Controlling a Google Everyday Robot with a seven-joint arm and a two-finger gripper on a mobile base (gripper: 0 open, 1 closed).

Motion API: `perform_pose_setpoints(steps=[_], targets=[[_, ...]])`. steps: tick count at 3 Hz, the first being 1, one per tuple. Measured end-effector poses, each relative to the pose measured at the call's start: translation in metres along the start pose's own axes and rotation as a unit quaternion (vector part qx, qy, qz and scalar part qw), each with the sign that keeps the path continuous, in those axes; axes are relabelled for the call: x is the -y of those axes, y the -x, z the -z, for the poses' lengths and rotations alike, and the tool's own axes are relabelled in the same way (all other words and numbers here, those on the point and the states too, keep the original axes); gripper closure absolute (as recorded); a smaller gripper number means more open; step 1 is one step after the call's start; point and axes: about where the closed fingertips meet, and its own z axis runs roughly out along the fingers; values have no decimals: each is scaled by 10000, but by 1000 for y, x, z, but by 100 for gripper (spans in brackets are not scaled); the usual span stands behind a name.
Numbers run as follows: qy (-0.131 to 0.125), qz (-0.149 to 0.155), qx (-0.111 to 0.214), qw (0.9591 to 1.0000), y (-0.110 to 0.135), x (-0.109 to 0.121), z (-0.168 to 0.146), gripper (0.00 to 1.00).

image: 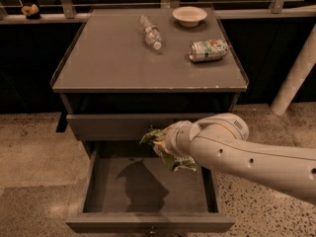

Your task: Place green jalapeno chip bag into middle drawer

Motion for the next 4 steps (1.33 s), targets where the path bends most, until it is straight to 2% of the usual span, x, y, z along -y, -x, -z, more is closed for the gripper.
perform_pose_setpoints(steps=[1,2,3,4], targets=[[-60,-27,-29,10000,-4,8,-4,100],[-97,-211,-258,9994,-31,24,-29,100],[-174,-495,-586,9969,-64,43,-61,100],[-176,-633,-764,9949,-80,43,-83,100]])
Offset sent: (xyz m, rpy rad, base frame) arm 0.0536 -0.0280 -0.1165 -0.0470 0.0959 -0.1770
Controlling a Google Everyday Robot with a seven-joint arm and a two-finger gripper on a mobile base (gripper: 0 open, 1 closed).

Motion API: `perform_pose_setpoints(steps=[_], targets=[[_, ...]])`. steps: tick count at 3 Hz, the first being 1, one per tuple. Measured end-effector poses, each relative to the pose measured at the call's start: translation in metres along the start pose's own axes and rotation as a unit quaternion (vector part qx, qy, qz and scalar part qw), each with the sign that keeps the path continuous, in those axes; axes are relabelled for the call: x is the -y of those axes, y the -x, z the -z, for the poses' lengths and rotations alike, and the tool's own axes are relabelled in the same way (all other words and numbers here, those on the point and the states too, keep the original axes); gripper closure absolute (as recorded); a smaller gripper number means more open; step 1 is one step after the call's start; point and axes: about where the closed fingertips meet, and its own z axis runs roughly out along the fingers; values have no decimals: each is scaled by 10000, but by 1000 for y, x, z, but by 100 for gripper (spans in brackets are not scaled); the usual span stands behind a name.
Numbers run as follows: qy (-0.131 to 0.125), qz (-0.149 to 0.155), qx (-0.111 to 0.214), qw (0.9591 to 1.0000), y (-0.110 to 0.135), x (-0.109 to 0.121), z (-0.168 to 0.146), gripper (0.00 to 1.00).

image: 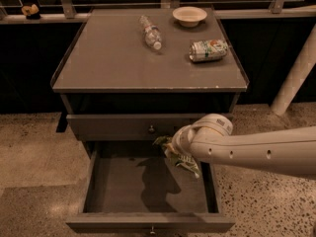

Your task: Place green jalapeno chip bag into middle drawer

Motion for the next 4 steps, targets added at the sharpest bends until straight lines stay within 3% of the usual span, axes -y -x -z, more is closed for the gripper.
perform_pose_setpoints(steps=[2,3,4], targets=[[333,245,91,9991,7,-45,-22,100],[336,258,97,9991,8,-45,-22,100],[472,165,-16,9987,-9,-59,-25,100]])
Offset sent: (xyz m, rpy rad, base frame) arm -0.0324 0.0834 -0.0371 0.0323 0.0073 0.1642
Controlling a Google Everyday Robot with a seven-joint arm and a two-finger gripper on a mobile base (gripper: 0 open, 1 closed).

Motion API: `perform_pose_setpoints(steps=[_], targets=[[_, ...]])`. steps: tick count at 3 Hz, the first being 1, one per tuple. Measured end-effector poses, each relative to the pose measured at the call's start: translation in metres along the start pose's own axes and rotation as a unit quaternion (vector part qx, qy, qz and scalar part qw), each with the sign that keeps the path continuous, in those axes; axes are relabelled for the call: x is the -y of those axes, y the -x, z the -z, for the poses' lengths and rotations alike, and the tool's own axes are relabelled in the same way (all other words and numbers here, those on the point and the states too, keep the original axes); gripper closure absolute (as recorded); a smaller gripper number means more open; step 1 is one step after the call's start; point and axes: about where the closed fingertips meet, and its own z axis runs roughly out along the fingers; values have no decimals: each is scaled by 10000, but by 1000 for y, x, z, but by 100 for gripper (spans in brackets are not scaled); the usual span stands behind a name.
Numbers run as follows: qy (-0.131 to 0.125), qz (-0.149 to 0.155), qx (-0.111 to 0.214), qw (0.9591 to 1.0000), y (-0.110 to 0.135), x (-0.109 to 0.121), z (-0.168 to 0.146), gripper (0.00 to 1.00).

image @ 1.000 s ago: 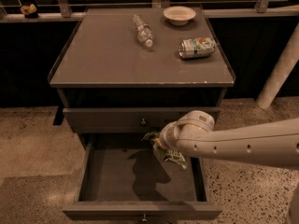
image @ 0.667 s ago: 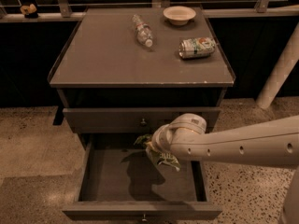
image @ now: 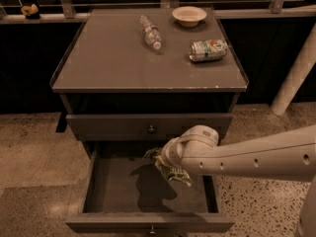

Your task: Place green jalapeno chip bag into middle drawer

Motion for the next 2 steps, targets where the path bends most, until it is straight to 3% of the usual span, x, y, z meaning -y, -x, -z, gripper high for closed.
perform_pose_setpoints(steps=[1,2], targets=[[217,-71,-107,9997,-18,-21,-14,100],[444,-8,-143,9989,-25,-40,-53,100]])
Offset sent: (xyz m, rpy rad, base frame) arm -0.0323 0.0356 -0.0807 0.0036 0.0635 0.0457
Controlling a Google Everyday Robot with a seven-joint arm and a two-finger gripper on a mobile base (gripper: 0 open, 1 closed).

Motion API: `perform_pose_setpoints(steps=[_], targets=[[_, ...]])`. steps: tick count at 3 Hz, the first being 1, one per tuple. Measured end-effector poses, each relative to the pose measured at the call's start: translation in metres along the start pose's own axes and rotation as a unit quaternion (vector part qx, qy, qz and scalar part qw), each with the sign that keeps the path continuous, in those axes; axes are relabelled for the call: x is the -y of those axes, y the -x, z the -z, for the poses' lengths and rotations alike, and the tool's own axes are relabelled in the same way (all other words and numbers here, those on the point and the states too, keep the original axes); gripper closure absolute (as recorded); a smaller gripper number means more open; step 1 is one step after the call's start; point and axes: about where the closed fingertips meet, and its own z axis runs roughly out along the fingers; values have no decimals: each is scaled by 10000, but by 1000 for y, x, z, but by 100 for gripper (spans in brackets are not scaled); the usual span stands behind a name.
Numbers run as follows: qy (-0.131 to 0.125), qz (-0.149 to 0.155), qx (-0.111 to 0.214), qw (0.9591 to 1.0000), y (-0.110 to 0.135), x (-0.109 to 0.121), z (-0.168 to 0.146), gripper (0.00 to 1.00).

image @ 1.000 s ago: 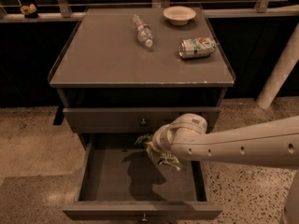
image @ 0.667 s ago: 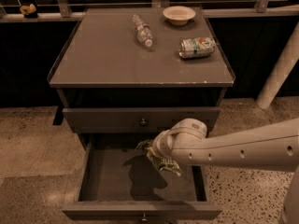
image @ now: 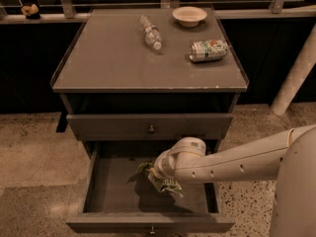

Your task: Place green jalapeno chip bag into middle drawer

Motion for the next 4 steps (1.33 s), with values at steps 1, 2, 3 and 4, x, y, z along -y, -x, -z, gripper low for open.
perform_pose_setpoints(steps=[1,2,3,4], targets=[[5,16,36,10000,-1,3,-9,100],[-63,-2,62,10000,-5,15,-34,100],[-182,34,94,9998,-8,28,-76,100],[-180,47,95,9998,-8,28,-77,100]])
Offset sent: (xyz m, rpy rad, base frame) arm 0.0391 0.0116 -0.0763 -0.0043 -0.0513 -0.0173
